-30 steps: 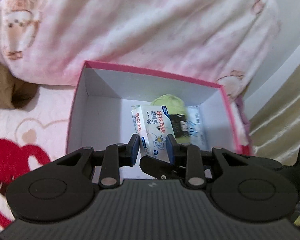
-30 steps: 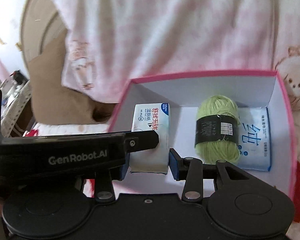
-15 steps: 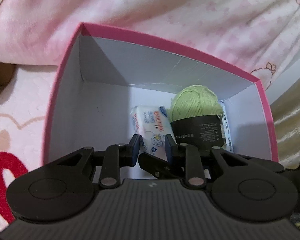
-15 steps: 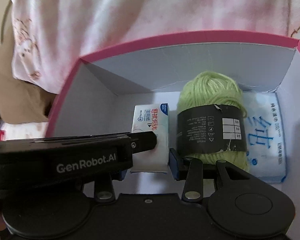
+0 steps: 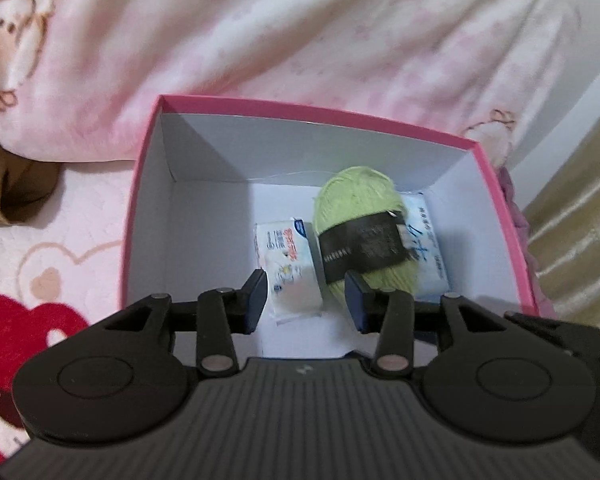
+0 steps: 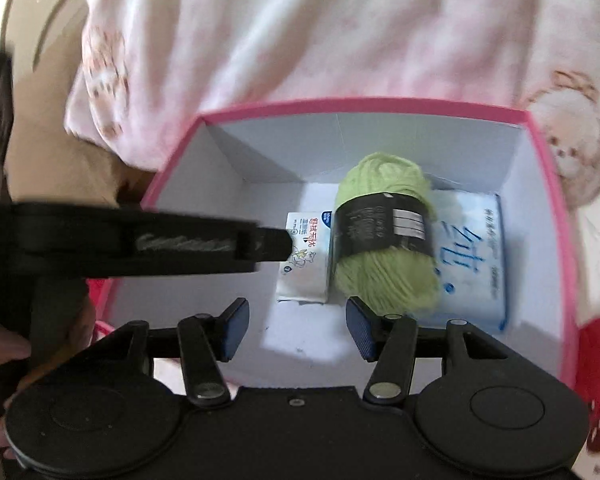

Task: Organize objects
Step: 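Carry the tissue pack into the pink box beside the yarn and release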

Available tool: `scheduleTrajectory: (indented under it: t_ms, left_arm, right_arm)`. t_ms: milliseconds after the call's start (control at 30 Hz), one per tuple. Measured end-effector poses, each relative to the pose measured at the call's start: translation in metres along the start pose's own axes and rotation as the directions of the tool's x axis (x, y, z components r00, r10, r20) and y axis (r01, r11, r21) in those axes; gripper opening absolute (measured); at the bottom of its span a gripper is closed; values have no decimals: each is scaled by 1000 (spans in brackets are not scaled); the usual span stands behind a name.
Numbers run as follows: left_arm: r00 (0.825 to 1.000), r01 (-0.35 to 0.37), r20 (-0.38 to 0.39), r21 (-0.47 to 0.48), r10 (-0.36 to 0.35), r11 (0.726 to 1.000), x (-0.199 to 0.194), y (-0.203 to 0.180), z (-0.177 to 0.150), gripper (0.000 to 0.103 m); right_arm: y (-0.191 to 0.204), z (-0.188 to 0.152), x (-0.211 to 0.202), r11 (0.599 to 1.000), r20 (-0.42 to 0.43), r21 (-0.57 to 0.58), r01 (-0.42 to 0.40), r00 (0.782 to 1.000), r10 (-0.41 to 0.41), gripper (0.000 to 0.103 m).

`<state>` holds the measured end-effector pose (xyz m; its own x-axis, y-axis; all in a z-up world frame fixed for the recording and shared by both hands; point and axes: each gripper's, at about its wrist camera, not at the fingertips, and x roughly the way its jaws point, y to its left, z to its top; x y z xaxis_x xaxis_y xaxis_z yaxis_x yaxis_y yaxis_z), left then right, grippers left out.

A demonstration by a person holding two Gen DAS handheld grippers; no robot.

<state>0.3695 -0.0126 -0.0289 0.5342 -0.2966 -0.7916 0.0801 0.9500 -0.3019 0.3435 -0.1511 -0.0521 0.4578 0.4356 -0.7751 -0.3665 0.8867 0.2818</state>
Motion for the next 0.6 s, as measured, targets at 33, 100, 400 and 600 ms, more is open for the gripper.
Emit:
scheduleTrajectory:
  t_ms: [33, 100, 400, 600]
  left_arm:
    - [1000, 0, -6, 4, 0, 1000, -7, -2, -2, 42]
    - [1000, -6, -13, 25, 6, 1000, -24, -3, -6, 44]
    - [1000, -5, -4, 139, 6, 990, -107, -21, -47, 51]
    - [1000, 18, -21, 193, -15, 981, -141, -42, -72, 57]
  right_arm:
    - [0, -1, -9, 1000, 10, 4, -3, 1000, 3, 59]
    - [-1, -5, -27, 1000, 26, -10, -1, 1000, 1, 59]
    - [13, -40, -125, 977, 66, -207, 48, 997, -35, 59]
    - [16, -64, -171, 967, 94, -254, 34, 996, -11, 60]
